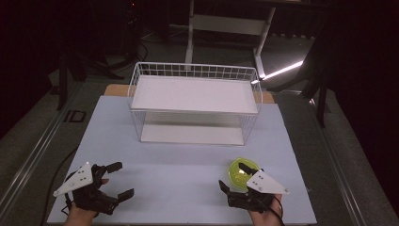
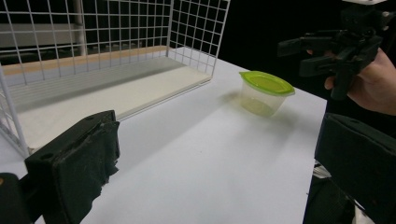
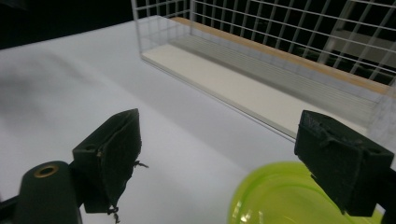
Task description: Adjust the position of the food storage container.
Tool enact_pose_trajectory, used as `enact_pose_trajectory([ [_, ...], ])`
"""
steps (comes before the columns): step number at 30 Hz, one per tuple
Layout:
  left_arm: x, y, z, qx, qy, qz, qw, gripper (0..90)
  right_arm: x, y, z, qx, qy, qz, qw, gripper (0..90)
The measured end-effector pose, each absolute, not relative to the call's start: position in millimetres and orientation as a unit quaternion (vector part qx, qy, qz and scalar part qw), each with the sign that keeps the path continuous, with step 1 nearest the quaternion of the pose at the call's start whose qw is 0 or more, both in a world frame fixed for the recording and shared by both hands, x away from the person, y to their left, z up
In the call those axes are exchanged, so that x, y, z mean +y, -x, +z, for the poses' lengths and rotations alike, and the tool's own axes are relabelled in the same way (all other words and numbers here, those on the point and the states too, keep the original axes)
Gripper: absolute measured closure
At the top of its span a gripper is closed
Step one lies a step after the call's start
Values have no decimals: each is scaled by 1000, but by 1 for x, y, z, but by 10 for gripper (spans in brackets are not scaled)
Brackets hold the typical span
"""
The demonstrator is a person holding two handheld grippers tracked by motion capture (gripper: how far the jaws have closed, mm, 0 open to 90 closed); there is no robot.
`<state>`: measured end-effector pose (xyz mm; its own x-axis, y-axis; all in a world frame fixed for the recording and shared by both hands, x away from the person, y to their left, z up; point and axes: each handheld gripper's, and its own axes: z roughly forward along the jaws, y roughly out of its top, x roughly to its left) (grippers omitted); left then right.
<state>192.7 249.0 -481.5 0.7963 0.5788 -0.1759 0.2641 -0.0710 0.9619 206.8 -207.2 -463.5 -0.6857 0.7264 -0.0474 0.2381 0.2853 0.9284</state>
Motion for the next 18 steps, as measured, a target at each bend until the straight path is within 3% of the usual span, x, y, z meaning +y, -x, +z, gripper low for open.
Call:
enact_pose_trajectory([
  [9,252,-195,-484,300,-715,125,619,9,-198,-199,-456,773,-295,508,239,139],
  [18,248,-196,-486,298,-724,121,610,9,-203,-207,-434,750,-294,555,207,125],
])
